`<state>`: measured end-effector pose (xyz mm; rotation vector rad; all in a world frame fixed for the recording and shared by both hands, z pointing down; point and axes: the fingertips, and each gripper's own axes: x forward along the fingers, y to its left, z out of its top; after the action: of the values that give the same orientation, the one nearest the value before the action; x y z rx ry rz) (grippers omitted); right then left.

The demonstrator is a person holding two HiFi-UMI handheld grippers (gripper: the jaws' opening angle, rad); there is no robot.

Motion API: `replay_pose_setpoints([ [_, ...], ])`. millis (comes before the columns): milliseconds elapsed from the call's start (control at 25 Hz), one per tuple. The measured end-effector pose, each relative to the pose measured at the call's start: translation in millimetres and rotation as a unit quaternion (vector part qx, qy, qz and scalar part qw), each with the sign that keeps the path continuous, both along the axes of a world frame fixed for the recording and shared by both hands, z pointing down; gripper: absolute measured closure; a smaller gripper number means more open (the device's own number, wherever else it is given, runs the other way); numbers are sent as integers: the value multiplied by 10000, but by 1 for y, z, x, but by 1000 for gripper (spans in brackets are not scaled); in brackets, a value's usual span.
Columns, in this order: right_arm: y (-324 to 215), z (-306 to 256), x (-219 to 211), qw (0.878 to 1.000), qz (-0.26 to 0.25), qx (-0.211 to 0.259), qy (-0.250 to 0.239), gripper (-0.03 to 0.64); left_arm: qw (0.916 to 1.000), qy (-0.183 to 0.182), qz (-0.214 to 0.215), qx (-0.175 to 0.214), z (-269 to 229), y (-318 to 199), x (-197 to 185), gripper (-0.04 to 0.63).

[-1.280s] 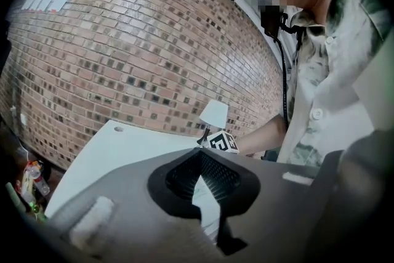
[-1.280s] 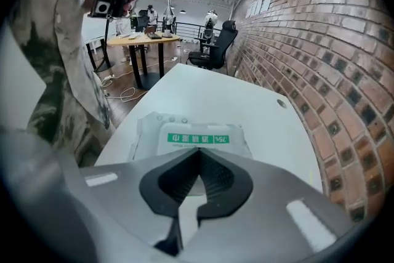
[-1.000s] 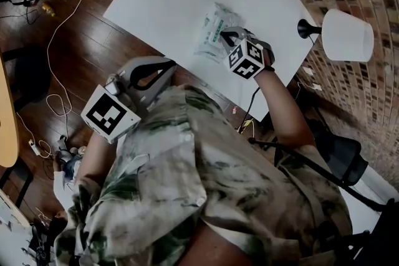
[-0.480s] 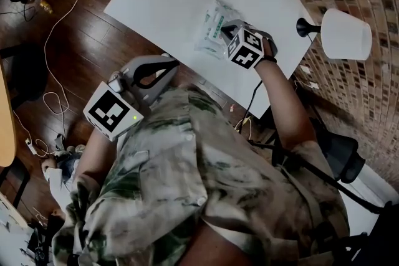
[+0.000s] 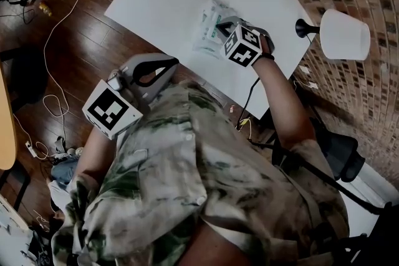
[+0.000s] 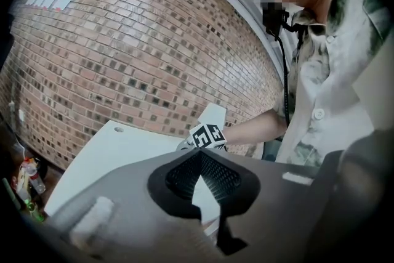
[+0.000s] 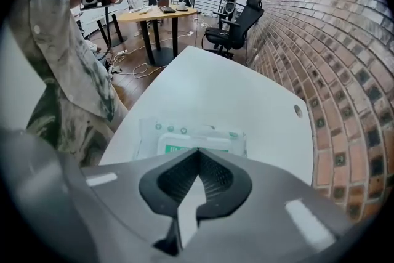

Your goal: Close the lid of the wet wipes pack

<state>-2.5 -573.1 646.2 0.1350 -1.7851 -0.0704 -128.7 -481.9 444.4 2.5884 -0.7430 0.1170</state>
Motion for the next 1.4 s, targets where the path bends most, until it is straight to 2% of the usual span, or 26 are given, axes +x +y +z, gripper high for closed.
replay_pose_setpoints([
  [360, 2, 12, -3, 9978, -318, -125, 564, 623, 9998, 139, -89, -102, 13, -1, -9, 595],
  [720, 2, 19, -1, 9965, -276, -152, 780, 627, 9994, 190, -172, -234, 22, 19, -8, 595],
  [800, 0, 14, -3, 9978, 0, -371, 554, 627, 9991, 228, -265, -247, 20, 25, -9, 595],
  [880, -3, 5, -4, 9985, 331, -401, 161, 623, 9990, 240, -318, -221, 17, 31, -10, 595],
  [1040, -4, -18, 9, 9940, 916, 95, -596, 611, 9995, 129, -276, -67, 11, 44, -6, 595],
  [1240, 20, -42, 22, 9853, 1226, 451, -1098, 611, 9997, -45, -163, 169, -5, 66, 6, 595],
  [1400, 67, -77, 26, 9698, 1495, 671, -1808, 611, 9989, -182, -205, 388, -16, 99, 17, 595],
])
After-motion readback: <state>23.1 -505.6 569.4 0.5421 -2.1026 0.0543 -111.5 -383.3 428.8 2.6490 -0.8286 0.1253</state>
